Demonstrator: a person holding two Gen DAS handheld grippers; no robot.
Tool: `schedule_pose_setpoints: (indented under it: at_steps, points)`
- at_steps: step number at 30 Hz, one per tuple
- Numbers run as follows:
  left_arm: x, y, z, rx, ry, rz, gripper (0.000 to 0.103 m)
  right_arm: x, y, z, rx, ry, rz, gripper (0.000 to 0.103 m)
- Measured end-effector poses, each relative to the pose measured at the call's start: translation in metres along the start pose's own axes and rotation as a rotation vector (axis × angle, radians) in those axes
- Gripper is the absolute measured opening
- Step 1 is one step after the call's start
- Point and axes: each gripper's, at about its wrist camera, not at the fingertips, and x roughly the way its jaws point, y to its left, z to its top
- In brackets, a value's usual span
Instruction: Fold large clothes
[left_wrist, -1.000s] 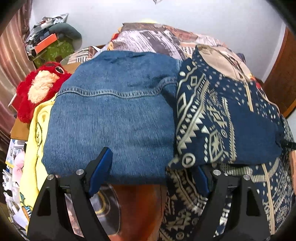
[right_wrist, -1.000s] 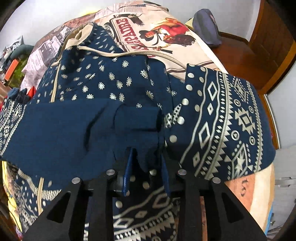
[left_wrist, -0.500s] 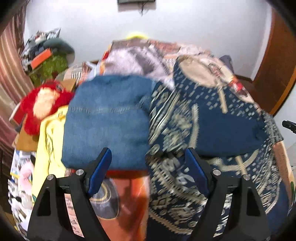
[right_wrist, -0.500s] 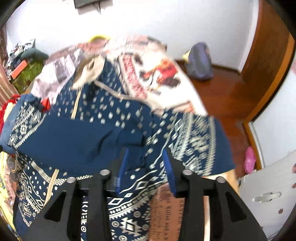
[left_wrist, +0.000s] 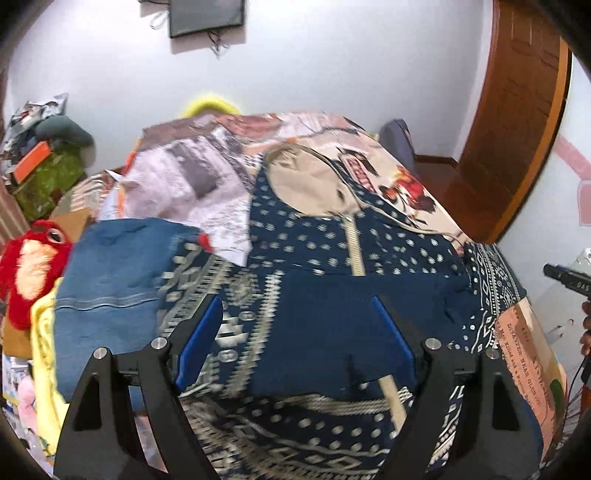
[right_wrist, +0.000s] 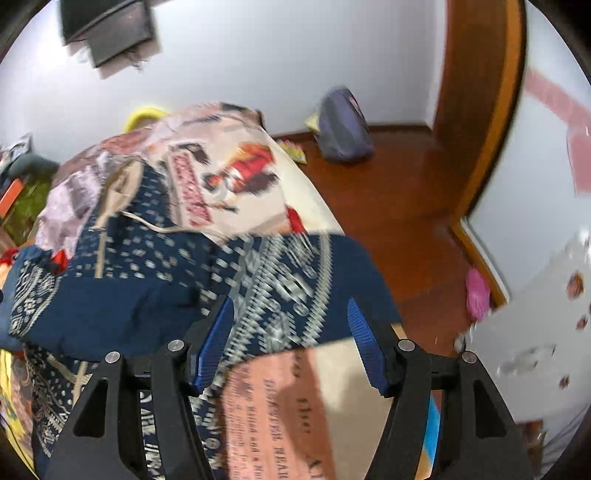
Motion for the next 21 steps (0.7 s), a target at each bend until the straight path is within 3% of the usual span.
schedule_pose_setpoints:
  at_steps: [8, 18, 21]
  points:
    - [0.052, -0.025, -0.005, -0.033, 0.107, -0.102, 0.081, 0.071, -0.058, -0.016, 0.236, 0.165, -0.008, 0.060]
    - [0.093, -0.033, -0.019, 0.010, 0.175, -0.049, 0.081, 0.113, -0.086, -0.013, 0.493, 0.145, 0.072, 0.060]
    - [0.099, -0.031, -0.024, 0.011, 0.191, -0.046, 0.081, 0.116, -0.084, -0.008, 0.495, 0.130, 0.050, 0.049]
